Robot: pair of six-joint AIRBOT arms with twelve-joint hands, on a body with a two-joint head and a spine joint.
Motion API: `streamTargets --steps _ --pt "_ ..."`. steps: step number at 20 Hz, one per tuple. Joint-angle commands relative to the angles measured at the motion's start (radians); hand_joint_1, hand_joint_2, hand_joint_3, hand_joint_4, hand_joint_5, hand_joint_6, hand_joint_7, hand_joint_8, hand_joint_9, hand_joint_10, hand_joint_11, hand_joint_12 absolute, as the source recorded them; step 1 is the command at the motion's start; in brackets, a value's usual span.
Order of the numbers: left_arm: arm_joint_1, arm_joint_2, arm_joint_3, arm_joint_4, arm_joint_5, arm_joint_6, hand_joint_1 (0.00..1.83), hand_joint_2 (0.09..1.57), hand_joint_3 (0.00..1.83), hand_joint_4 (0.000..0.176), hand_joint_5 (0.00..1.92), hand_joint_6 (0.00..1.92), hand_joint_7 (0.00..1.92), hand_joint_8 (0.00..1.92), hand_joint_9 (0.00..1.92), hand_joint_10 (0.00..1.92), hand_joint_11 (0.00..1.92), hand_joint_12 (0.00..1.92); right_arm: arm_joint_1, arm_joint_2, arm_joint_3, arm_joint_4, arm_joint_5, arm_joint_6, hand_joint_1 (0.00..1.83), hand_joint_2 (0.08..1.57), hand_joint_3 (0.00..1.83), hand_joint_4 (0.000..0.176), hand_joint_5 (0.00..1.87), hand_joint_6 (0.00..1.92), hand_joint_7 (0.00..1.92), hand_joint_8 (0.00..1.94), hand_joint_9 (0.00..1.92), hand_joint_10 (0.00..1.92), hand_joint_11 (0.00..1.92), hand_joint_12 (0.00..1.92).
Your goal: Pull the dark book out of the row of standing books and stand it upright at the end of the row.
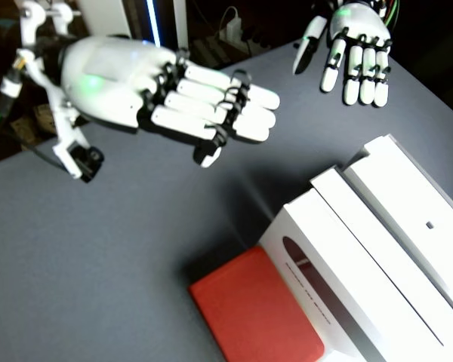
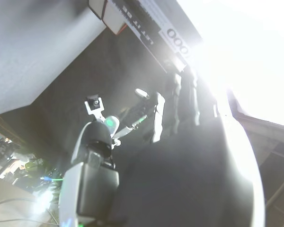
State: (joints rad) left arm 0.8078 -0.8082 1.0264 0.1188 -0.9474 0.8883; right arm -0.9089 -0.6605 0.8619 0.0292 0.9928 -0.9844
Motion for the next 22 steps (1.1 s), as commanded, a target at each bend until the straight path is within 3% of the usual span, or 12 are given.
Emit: streamTargets --steps 1,2,4,9,11,13,15,16,17,19,20,22 --pt "-0.007 0.000 -0.003 -0.012 -0.142 0.001 0.17 1.46 0.03 0.021 0.02 0.00 0.00 0.00 0.00 0.00 0.00 0.00 0.008 0.007 0.001 0.019 0.130 0.002 0.13 1.39 0.03 0.000 0.01 0.37 0.01 0.00 0.00 0.00 0.00 0.00" --pt "-0.004 -0.001 -0.001 -0.017 -0.141 0.001 0.19 1.47 0.02 0.010 0.03 0.00 0.00 0.00 0.00 0.00 0.00 0.00 0.008 0.007 0.001 0.023 0.134 0.002 0.11 1.39 0.02 0.000 0.00 0.38 0.00 0.00 0.00 0.00 0.00 0.00" --pt "-0.004 -0.001 -0.001 -0.019 -0.133 0.001 0.20 1.47 0.01 0.021 0.02 0.00 0.00 0.00 0.00 0.00 0.00 0.00 0.008 0.007 0.003 0.028 0.144 0.002 0.15 1.40 0.02 0.000 0.00 0.36 0.00 0.00 0.00 0.00 0.00 0.00" --pt "-0.003 0.004 -0.003 -0.021 -0.141 0.001 0.20 1.47 0.00 0.018 0.08 0.02 0.00 0.00 0.00 0.00 0.00 0.00 0.010 0.005 0.013 0.036 0.155 0.000 0.36 1.39 0.00 0.000 0.01 0.37 0.00 0.00 0.00 0.00 0.00 0.00" --pt "-0.003 0.007 -0.004 -0.024 -0.144 0.001 0.19 1.46 0.00 0.013 0.10 0.03 0.00 0.00 0.00 0.00 0.00 0.00 0.027 -0.005 0.024 0.047 0.157 -0.012 0.38 1.42 0.01 0.000 0.00 0.15 0.00 0.00 0.00 0.00 0.00 0.00" --pt "-0.003 0.008 -0.003 -0.025 -0.145 0.001 0.14 1.48 0.01 0.021 0.09 0.02 0.00 0.00 0.00 0.00 0.00 0.00 0.048 -0.022 0.042 0.062 0.157 -0.019 0.45 1.41 0.00 0.000 0.01 0.10 0.00 0.00 0.00 0.00 0.00 0.00" --pt "-0.004 0.006 -0.003 -0.032 -0.149 0.001 0.18 1.47 0.00 0.010 0.11 0.02 0.00 0.00 0.00 0.00 0.00 0.00 0.085 -0.039 0.063 0.078 0.155 -0.028 0.55 1.40 0.00 0.000 0.03 0.10 0.00 0.00 0.00 0.00 0.00 0.00" --pt "-0.003 0.006 -0.003 -0.033 -0.149 0.001 0.17 1.47 0.00 0.024 0.10 0.01 0.00 0.00 0.00 0.00 0.00 0.00 0.106 -0.050 0.074 0.084 0.148 -0.035 0.61 1.39 0.00 0.000 0.10 0.12 0.00 0.00 0.00 0.00 0.00 0.00" --pt "-0.003 0.005 -0.002 -0.033 -0.146 0.001 0.14 1.47 0.00 0.024 0.09 0.00 0.00 0.00 0.00 0.00 0.00 0.00 0.130 -0.063 0.087 0.086 0.136 -0.036 0.64 1.39 0.00 0.000 0.12 0.12 0.00 0.00 0.00 0.00 0.00 0.00" --pt "0.001 0.005 -0.002 -0.034 -0.147 0.001 0.14 1.48 0.00 0.025 0.08 0.00 0.00 0.00 0.00 0.00 0.00 0.00 0.183 -0.095 0.120 0.087 0.097 -0.036 0.29 1.43 0.01 0.000 0.18 0.14 0.00 0.00 0.00 0.00 0.00 0.00" --pt "0.003 0.006 -0.002 -0.036 -0.148 0.001 0.15 1.47 0.00 0.039 0.08 0.00 0.00 0.00 0.00 0.00 0.00 0.00 0.202 -0.107 0.132 0.089 0.076 -0.039 0.18 1.43 0.01 0.000 0.21 0.15 0.00 0.00 0.00 0.00 0.00 0.00" --pt "0.005 0.005 -0.002 -0.039 -0.152 0.001 0.13 1.47 0.00 0.050 0.06 0.00 0.00 0.00 0.00 0.00 0.00 0.00 0.240 -0.132 0.152 0.106 0.038 -0.070 0.13 1.43 0.01 0.000 0.23 0.15 0.00 0.00 0.00 0.00 0.00 0.00"
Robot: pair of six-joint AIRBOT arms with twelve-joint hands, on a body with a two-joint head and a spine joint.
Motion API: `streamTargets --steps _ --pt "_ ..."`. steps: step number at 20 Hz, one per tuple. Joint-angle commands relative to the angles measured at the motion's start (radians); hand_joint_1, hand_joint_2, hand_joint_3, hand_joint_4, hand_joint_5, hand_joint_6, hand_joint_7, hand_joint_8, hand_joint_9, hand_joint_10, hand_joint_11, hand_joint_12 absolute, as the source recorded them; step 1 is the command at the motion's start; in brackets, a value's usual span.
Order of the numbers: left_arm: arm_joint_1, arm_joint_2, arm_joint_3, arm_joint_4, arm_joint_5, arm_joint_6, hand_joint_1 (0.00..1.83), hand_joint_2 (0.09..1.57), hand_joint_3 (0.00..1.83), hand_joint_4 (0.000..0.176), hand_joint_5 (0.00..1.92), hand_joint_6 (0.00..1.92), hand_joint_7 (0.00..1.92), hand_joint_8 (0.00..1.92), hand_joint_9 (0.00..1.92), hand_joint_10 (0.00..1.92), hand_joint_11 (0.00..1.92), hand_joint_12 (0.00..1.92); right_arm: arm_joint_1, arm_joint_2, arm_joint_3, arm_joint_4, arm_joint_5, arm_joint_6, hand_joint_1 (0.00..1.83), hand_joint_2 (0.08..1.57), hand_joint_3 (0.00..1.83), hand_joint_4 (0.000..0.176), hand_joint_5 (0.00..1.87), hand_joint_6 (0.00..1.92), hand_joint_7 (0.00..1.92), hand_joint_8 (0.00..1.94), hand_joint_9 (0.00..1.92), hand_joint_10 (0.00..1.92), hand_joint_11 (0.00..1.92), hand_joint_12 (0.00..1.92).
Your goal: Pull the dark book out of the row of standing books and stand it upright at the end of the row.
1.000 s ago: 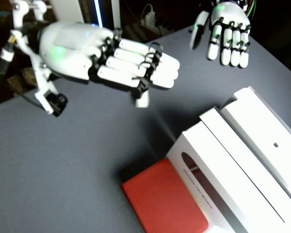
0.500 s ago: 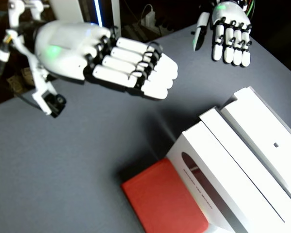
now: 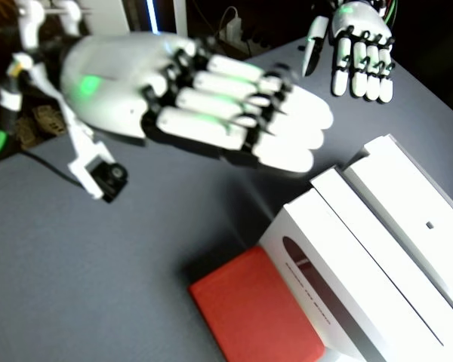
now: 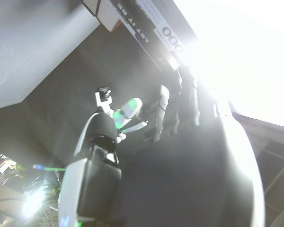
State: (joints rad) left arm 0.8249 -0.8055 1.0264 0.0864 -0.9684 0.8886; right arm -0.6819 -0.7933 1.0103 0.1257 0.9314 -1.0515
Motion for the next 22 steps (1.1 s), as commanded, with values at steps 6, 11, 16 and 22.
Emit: streamTargets --steps 6,11,16,22 --pt "-0.010 -0.001 -0.001 -0.010 -0.136 0.000 0.12 1.47 0.00 0.049 0.06 0.00 0.00 0.00 0.00 0.00 0.00 0.00 0.088 -0.064 0.063 0.033 -0.001 -0.040 0.00 1.35 0.00 0.000 0.25 0.14 0.00 0.00 0.00 0.00 0.00 0.00" --pt "-0.010 -0.004 0.001 -0.010 -0.137 0.000 0.11 1.46 0.00 0.045 0.06 0.01 0.00 0.00 0.00 0.00 0.00 0.00 0.137 -0.098 0.081 0.068 -0.087 -0.140 0.00 1.30 0.00 0.000 0.31 0.15 0.00 0.00 0.00 0.00 0.00 0.00" --pt "0.002 -0.002 -0.001 -0.021 -0.151 0.000 0.10 1.46 0.00 0.043 0.06 0.00 0.00 0.00 0.00 0.00 0.00 0.00 0.136 -0.106 0.086 0.081 -0.103 -0.140 0.00 1.30 0.00 0.000 0.49 0.23 0.00 0.00 0.00 0.00 0.00 0.00" --pt "0.035 0.014 -0.009 -0.053 -0.186 0.000 0.07 1.45 0.00 0.052 0.07 0.00 0.00 0.00 0.00 0.00 0.00 0.00 0.106 -0.096 0.049 0.070 -0.087 -0.141 0.13 1.42 0.00 0.000 0.48 0.33 0.00 0.00 0.00 0.00 0.00 0.00"
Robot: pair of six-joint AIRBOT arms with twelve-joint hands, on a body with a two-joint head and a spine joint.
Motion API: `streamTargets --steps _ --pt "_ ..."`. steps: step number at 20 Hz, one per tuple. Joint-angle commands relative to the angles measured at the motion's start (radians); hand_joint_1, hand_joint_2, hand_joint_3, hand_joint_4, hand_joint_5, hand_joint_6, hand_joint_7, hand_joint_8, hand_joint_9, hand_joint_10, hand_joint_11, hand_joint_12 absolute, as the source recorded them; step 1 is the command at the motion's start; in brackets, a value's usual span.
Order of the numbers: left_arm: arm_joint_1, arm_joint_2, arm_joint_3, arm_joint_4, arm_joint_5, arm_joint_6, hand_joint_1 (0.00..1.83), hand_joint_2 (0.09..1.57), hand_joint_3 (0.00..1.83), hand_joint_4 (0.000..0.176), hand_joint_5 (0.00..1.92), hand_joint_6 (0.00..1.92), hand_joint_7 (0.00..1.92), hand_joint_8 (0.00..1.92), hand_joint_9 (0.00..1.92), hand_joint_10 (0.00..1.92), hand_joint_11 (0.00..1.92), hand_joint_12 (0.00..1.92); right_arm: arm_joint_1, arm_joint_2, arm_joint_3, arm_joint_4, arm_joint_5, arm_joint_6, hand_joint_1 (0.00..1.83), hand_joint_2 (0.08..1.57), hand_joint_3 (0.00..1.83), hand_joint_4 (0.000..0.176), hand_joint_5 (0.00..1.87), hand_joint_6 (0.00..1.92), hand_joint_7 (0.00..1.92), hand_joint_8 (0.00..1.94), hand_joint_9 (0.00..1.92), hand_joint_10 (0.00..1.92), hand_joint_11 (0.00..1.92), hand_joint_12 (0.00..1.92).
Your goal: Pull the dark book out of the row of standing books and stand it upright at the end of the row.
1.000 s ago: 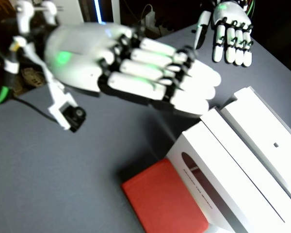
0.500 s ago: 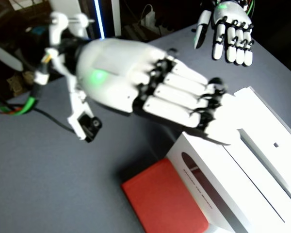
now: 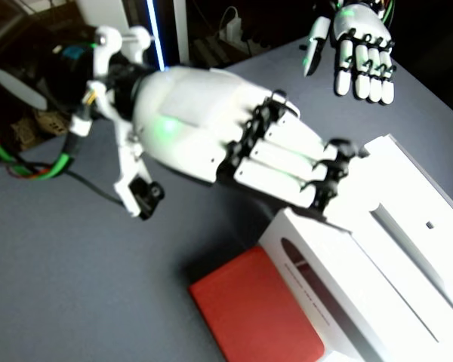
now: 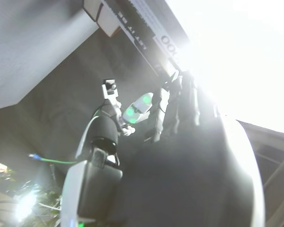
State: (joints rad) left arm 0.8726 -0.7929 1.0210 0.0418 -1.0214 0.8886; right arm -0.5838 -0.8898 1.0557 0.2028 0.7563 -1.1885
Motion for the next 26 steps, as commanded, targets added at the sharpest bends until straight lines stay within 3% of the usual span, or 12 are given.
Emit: streamTargets --steps 1,2,4,5,7,11,15,16,18,21,26 --pt "-0.011 0.003 -0.005 -0.010 -0.135 0.000 0.07 1.45 0.00 0.057 0.06 0.00 0.00 0.00 0.00 0.00 0.00 0.00 0.000 0.007 -0.007 -0.008 0.097 -0.004 0.16 1.45 0.01 0.000 0.49 0.33 0.00 0.00 0.00 0.00 0.00 0.00" --pt "-0.010 0.004 -0.006 -0.011 -0.137 0.000 0.07 1.45 0.00 0.053 0.07 0.00 0.00 0.00 0.00 0.00 0.00 0.00 -0.013 0.019 -0.022 -0.009 0.110 -0.003 0.17 1.44 0.01 0.000 0.50 0.33 0.00 0.00 0.00 0.00 0.00 0.00" --pt "-0.007 0.006 -0.007 -0.015 -0.142 0.000 0.07 1.45 0.00 0.048 0.07 0.01 0.00 0.00 0.00 0.00 0.00 0.00 -0.033 0.038 -0.046 -0.025 0.132 0.009 0.01 1.42 0.00 0.000 0.51 0.32 0.00 0.00 0.00 0.00 0.00 0.00" --pt "-0.005 0.008 -0.008 -0.017 -0.144 0.000 0.03 1.45 0.00 0.063 0.06 0.00 0.00 0.00 0.00 0.00 0.00 0.00 -0.046 0.047 -0.054 -0.044 0.149 0.035 0.03 1.43 0.00 0.000 0.54 0.32 0.03 0.01 0.00 0.00 0.00 0.00" --pt "0.000 0.011 -0.009 -0.023 -0.151 0.000 0.16 1.44 0.00 0.017 0.10 0.01 0.00 0.00 0.00 0.00 0.00 0.00 -0.077 0.066 -0.072 -0.084 0.187 0.099 0.00 1.43 0.00 0.000 0.58 0.28 0.05 0.00 0.00 0.00 0.00 0.00" --pt "0.006 0.015 -0.012 -0.028 -0.156 0.002 0.20 1.42 0.00 0.004 0.11 0.01 0.00 0.00 0.00 0.00 0.00 0.00 -0.135 0.104 -0.108 -0.134 0.257 0.173 0.01 1.45 0.00 0.000 0.58 0.27 0.06 0.01 0.00 0.00 0.00 0.00" --pt "0.014 0.020 -0.015 -0.038 -0.165 0.007 0.21 1.43 0.00 0.001 0.12 0.01 0.00 0.00 0.00 0.00 0.00 0.00 -0.215 0.135 -0.142 -0.182 0.340 0.274 0.00 1.35 0.00 0.000 0.58 0.27 0.07 0.01 0.00 0.00 0.00 0.00" --pt "0.016 0.020 -0.015 -0.040 -0.166 0.007 0.19 1.43 0.00 0.013 0.10 0.00 0.00 0.00 0.00 0.00 0.00 0.00 -0.235 0.135 -0.142 -0.193 0.361 0.307 0.00 1.31 0.00 0.000 0.60 0.27 0.08 0.01 0.00 0.00 0.00 0.00" --pt "0.018 0.021 -0.016 -0.043 -0.167 0.008 0.18 1.44 0.01 0.013 0.09 0.00 0.00 0.00 0.00 0.00 0.00 0.00 -0.294 0.140 -0.152 -0.200 0.406 0.356 0.00 1.28 0.00 0.000 0.62 0.21 0.09 0.00 0.00 0.00 0.00 0.00" --pt "0.019 0.021 -0.017 -0.047 -0.168 0.011 0.20 1.43 0.00 0.025 0.08 0.00 0.00 0.00 0.00 0.00 0.00 0.00 -0.383 0.162 -0.190 -0.202 0.475 0.386 0.00 1.28 0.00 0.000 0.65 0.20 0.09 0.01 0.00 0.00 0.00 0.00" --pt "0.020 0.021 -0.018 -0.051 -0.170 0.014 0.22 1.43 0.00 0.026 0.06 0.00 0.00 0.00 0.00 0.00 0.00 0.00 -0.498 0.170 -0.213 -0.211 0.546 0.466 0.00 1.29 0.00 0.000 0.67 0.21 0.12 0.02 0.00 0.00 0.00 0.00"
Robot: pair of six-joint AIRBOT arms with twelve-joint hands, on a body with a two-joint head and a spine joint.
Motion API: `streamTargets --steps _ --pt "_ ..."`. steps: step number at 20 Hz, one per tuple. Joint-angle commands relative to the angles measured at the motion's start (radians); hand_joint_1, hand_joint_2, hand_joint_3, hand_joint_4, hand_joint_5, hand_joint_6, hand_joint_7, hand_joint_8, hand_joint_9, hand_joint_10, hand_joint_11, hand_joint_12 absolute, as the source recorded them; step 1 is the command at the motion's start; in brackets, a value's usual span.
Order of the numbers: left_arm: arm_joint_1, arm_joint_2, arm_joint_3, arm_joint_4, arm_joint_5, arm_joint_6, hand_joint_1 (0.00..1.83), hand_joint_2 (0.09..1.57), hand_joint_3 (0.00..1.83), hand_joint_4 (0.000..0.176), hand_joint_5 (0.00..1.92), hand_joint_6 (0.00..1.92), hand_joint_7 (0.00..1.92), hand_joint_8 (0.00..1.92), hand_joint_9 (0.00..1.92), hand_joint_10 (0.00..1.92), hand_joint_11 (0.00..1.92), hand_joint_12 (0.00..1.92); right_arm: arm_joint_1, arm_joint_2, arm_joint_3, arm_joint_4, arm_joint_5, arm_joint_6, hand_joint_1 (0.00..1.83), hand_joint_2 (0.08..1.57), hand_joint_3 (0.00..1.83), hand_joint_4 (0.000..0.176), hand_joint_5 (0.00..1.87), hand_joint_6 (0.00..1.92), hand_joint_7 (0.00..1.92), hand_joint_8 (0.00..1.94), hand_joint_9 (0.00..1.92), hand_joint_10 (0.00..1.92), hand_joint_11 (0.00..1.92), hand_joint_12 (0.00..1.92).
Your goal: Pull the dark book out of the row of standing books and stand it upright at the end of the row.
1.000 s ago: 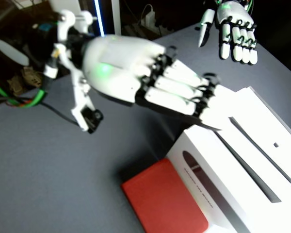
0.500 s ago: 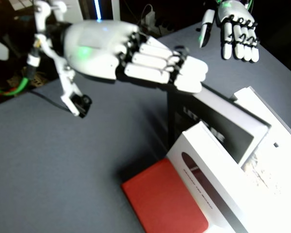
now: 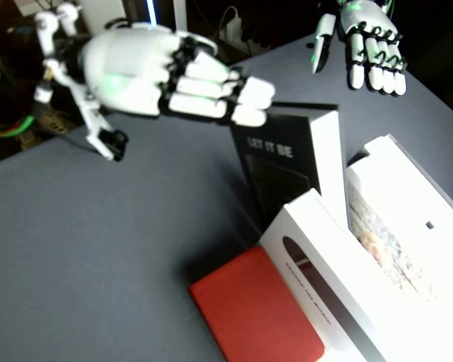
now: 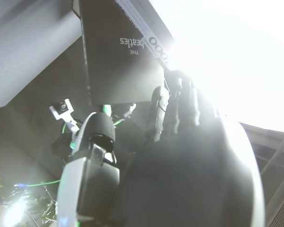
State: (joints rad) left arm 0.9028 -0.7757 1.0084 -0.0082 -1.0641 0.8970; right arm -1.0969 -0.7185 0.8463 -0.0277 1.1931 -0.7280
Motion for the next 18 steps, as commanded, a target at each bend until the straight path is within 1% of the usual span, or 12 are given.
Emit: streamTargets --steps 1,4,5,8,9,10,11,12,13,14,15,18 --pt "-0.009 0.004 -0.006 -0.001 -0.127 0.005 0.22 1.43 0.00 0.026 0.06 0.00 0.00 0.00 0.00 0.00 0.00 0.00 -0.003 -0.001 -0.006 0.018 0.122 0.020 0.00 1.28 0.00 0.000 0.68 0.21 0.12 0.02 0.00 0.00 0.00 0.00" --pt "-0.008 0.003 -0.006 -0.003 -0.127 0.005 0.22 1.43 0.00 0.025 0.08 0.00 0.00 0.00 0.00 0.00 0.00 0.00 -0.038 -0.003 -0.010 -0.003 0.129 0.063 0.00 1.28 0.00 0.000 0.68 0.21 0.17 0.03 0.00 0.00 0.00 0.00" --pt "-0.008 0.003 -0.005 -0.005 -0.128 0.005 0.21 1.44 0.00 0.017 0.08 0.00 0.00 0.00 0.00 0.00 0.00 0.00 -0.049 -0.007 -0.010 -0.009 0.129 0.077 0.00 1.29 0.00 0.000 0.65 0.20 0.15 0.03 0.00 0.00 0.00 0.00" --pt "-0.008 0.001 -0.005 -0.006 -0.128 0.006 0.18 1.44 0.00 0.020 0.08 0.00 0.00 0.00 0.00 0.00 0.00 0.00 -0.073 -0.021 -0.007 -0.021 0.129 0.119 0.00 1.29 0.00 0.000 0.67 0.21 0.18 0.03 0.00 0.00 0.00 0.00" --pt "-0.008 0.001 -0.005 -0.006 -0.128 0.006 0.21 1.44 0.00 0.005 0.10 0.01 0.00 0.00 0.00 0.00 0.00 0.00 -0.077 -0.023 -0.005 -0.027 0.129 0.134 0.00 1.28 0.00 0.000 0.68 0.21 0.18 0.03 0.00 0.00 0.00 0.00" --pt "-0.008 0.001 -0.005 -0.007 -0.129 0.006 0.22 1.44 0.00 0.004 0.10 0.01 0.00 0.00 0.00 0.00 0.00 0.00 -0.078 -0.023 -0.005 -0.035 0.129 0.146 0.00 1.27 0.00 0.000 0.69 0.17 0.19 0.01 0.00 0.00 0.00 0.00" --pt "-0.008 0.001 -0.005 -0.007 -0.130 0.006 0.18 1.44 0.00 0.014 0.08 0.00 0.00 0.00 0.00 0.00 0.00 0.00 -0.078 -0.023 -0.005 -0.041 0.129 0.154 0.00 1.27 0.00 0.000 0.70 0.16 0.22 0.02 0.02 0.01 0.00 0.00" --pt "-0.008 0.001 -0.005 -0.007 -0.130 0.006 0.17 1.45 0.00 0.013 0.08 0.00 0.00 0.00 0.00 0.00 0.00 0.00 -0.078 -0.023 -0.004 -0.042 0.129 0.155 0.00 1.27 0.00 0.000 0.69 0.16 0.22 0.02 0.04 0.02 0.00 0.00" --pt "-0.008 -0.001 -0.004 -0.007 -0.130 0.006 0.19 1.44 0.00 0.020 0.08 0.00 0.00 0.00 0.00 0.00 0.00 0.00 -0.078 -0.022 -0.003 -0.044 0.129 0.157 0.00 1.27 0.00 0.000 0.68 0.15 0.22 0.01 0.05 0.02 0.00 0.00" --pt "-0.008 -0.001 -0.004 -0.007 -0.130 0.006 0.19 1.44 0.00 0.020 0.08 0.00 0.00 0.00 0.00 0.00 0.00 0.00 -0.078 -0.021 -0.001 -0.045 0.129 0.160 0.00 1.27 0.00 0.000 0.68 0.15 0.22 0.01 0.05 0.02 0.00 0.00" --pt "-0.008 -0.001 -0.004 -0.007 -0.130 0.006 0.21 1.44 0.00 0.005 0.09 0.01 0.00 0.00 0.00 0.00 0.00 0.00 -0.078 -0.018 -0.001 -0.046 0.131 0.160 0.00 1.27 0.00 0.000 0.64 0.13 0.21 0.01 0.05 0.02 0.00 0.00" --pt "-0.008 -0.001 -0.004 -0.007 -0.131 0.006 0.22 1.43 0.00 0.013 0.10 0.01 0.00 0.00 0.00 0.00 0.00 0.00 -0.077 -0.003 -0.001 -0.045 0.173 0.162 0.00 1.30 0.00 0.000 0.58 0.11 0.19 0.00 0.02 0.01 0.00 0.00"
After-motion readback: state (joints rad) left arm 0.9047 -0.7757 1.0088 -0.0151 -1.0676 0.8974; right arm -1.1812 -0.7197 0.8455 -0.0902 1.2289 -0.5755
